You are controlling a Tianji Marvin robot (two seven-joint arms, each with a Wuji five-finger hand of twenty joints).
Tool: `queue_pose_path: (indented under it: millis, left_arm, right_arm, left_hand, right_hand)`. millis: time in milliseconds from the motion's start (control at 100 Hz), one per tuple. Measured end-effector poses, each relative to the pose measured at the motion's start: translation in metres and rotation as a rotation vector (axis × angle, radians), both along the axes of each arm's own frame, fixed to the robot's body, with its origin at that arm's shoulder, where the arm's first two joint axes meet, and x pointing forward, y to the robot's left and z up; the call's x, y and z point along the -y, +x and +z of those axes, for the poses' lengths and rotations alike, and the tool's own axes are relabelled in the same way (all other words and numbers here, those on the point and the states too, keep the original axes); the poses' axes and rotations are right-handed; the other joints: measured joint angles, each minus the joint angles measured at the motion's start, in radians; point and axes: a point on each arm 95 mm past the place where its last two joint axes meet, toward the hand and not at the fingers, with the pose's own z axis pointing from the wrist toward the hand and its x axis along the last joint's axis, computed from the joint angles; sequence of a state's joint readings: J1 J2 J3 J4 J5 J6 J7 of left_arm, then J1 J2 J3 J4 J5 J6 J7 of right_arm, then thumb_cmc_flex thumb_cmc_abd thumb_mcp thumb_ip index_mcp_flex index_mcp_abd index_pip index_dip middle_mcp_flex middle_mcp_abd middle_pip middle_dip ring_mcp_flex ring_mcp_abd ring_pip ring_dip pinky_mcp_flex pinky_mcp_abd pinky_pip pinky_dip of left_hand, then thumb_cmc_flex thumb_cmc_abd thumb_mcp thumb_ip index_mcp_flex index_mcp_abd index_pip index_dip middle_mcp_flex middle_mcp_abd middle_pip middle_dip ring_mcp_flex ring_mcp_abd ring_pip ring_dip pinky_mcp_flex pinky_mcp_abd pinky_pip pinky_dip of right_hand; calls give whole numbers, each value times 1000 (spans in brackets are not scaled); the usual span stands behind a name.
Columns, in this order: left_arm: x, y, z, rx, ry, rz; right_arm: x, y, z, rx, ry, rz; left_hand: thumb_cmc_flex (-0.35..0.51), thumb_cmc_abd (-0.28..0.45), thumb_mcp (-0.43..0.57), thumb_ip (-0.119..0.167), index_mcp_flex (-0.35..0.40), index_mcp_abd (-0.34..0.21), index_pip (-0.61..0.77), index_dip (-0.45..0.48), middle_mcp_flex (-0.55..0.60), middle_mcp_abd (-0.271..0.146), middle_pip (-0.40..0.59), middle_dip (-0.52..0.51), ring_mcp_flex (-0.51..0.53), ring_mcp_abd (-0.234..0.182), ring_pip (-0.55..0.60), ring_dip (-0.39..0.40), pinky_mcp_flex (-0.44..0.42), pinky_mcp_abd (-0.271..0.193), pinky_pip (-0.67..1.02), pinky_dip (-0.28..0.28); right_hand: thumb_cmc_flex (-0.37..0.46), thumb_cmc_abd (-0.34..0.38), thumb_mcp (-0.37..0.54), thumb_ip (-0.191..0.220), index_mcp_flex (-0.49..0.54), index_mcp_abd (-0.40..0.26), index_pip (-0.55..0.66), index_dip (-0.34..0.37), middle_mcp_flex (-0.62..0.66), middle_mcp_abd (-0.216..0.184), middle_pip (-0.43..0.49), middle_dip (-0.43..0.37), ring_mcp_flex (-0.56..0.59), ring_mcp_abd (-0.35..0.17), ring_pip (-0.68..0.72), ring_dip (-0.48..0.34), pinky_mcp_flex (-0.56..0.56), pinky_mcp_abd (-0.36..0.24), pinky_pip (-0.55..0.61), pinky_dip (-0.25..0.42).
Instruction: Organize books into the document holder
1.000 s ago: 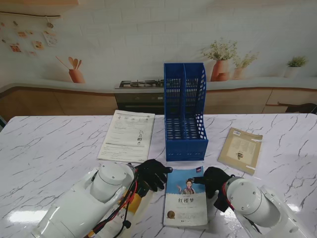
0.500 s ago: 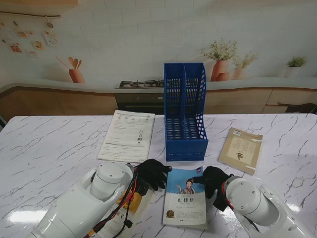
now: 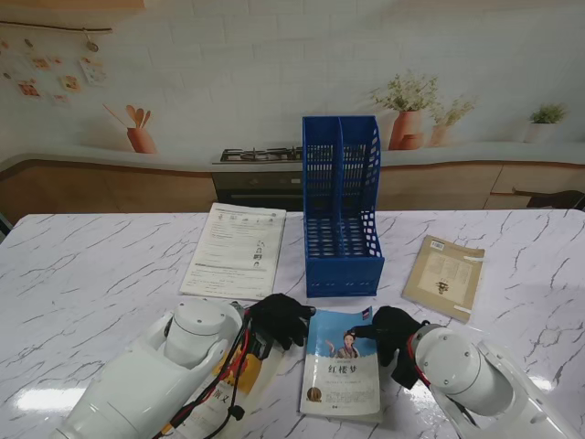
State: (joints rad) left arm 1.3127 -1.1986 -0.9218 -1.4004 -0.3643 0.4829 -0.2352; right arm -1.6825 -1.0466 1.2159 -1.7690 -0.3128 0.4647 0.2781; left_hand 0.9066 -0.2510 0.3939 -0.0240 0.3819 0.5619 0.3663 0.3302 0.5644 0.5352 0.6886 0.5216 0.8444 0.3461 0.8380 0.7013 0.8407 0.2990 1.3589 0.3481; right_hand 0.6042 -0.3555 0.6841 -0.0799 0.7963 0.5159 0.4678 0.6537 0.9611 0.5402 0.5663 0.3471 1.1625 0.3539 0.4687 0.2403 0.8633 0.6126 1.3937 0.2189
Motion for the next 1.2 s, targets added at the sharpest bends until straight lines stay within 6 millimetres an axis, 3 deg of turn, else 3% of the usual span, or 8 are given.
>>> queue_pose_path:
  millis: [150,250,440,570,730,830,960,1200]
  left_arm:
    - [-1,2,-2,-21,-30,-31]
    - [2,-2,-8,-31,-82,-96]
    - [8,-5,-8,-16,-94,-127]
    - [12,-7,-9,-2,-89,-141]
    - [13,-6,-12,31,-76,-118]
    - [14,-7,-13,86,-75,-96]
    - [14,-12,-12,133,-81,-65]
    - [20,-20,14,228,-145,-50]
  right_arm:
    - [-1,0,0,0,0,4]
    - [-2,0,0,-2,3,9]
    - [-3,1,-1,-3,8,12]
    - [-7,0,-1,-10,21,23]
    - [-7,-2,-2,-9,32,24]
    - [-4,-7,-2,-7,34,14]
    - [4,-17,2,12,13,0]
    - [16,-26,35,160,-25,-61]
  left_hand:
    - [0,0,-7,0,-8,2,4,17,62,-4,-75,-62,5,13,-8,-8,-26,14,90,48]
    - [1,0,-55,0,3,-56,125,68,101,-130,-76,7,-40,31,81,48,-90,-15,109,204]
    - [40,-29,-32,0,13,-111,269,158,121,-187,-49,90,-51,33,138,100,-129,-8,109,259]
    - [179,-127,-20,0,37,-137,502,206,206,-211,-112,236,-62,-23,66,57,-112,-64,109,201]
    - [192,-206,93,-10,75,-143,586,192,331,-223,-239,308,44,-57,68,51,-8,-83,109,83]
    - [163,-251,177,-49,114,-161,601,190,383,-234,-262,308,87,-61,60,53,32,-83,109,29]
    - [150,-276,211,-51,136,-188,605,188,417,-256,-275,308,106,-63,53,60,52,-83,109,-2]
    - [150,-287,215,-61,148,-228,606,188,433,-291,-304,384,106,-63,24,80,53,-82,109,-15]
  right_hand:
    - [0,0,0,0,0,8,3,2,0,8,4,0,6,4,0,0,-9,0,-1,0]
    - [1,0,0,0,-1,-6,3,2,-10,-2,11,1,5,-1,0,0,-11,0,-1,0]
    - [1,1,0,0,0,-9,3,2,-18,7,21,4,5,-1,0,0,-15,0,-2,0]
    - [1,2,0,0,-1,-72,3,2,-29,-57,27,4,-10,-44,0,2,-26,0,-2,0]
    - [-18,2,-12,0,-14,-103,-5,0,-42,-98,29,4,-27,-85,0,2,-70,0,-3,11]
    - [-18,3,-48,0,-44,-168,-30,-1,-54,-177,-12,-5,-68,-144,-5,4,-160,0,-10,72]
    - [-18,3,-95,0,-81,-287,-67,-1,-101,-296,-115,-68,-153,-184,-26,39,-258,-11,-9,173]
    - [-18,4,-181,0,-100,-354,-77,7,-133,-341,-138,-45,-236,-179,-33,87,-377,-11,-13,249]
